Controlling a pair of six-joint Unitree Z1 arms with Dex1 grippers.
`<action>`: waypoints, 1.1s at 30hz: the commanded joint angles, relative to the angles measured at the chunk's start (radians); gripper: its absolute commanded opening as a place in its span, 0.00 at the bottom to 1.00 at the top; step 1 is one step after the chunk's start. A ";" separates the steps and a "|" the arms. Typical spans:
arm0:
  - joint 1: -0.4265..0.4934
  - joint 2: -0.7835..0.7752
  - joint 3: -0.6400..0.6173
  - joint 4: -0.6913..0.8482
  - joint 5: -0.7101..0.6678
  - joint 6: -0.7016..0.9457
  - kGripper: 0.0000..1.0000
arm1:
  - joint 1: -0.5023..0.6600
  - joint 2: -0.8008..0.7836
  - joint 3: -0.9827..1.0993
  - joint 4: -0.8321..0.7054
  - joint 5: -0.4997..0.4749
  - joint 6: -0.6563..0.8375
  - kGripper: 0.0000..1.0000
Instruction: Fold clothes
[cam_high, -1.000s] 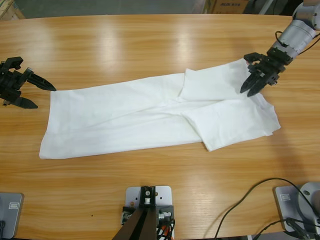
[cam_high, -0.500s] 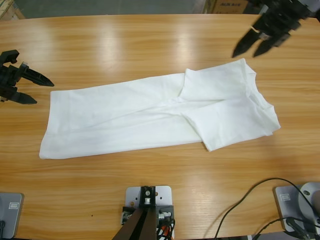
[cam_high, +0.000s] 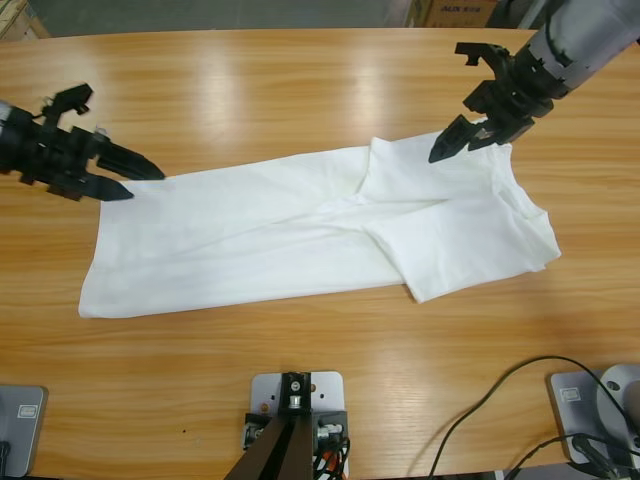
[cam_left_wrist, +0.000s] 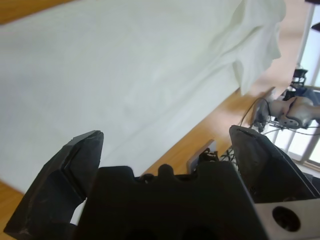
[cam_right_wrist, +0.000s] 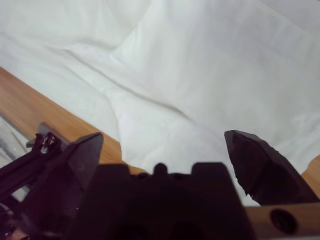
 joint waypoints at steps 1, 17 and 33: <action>-0.026 0.084 0.050 -0.061 -0.019 -0.028 0.98 | 0.008 0.125 0.056 -0.058 0.008 0.031 1.00; -0.026 0.113 0.049 -0.076 -0.019 -0.028 0.98 | 0.009 0.148 0.194 -0.180 0.005 0.108 1.00; 0.227 -0.102 0.409 -0.411 -0.170 -0.131 0.97 | 0.009 -0.201 0.139 -0.024 -0.149 0.139 1.00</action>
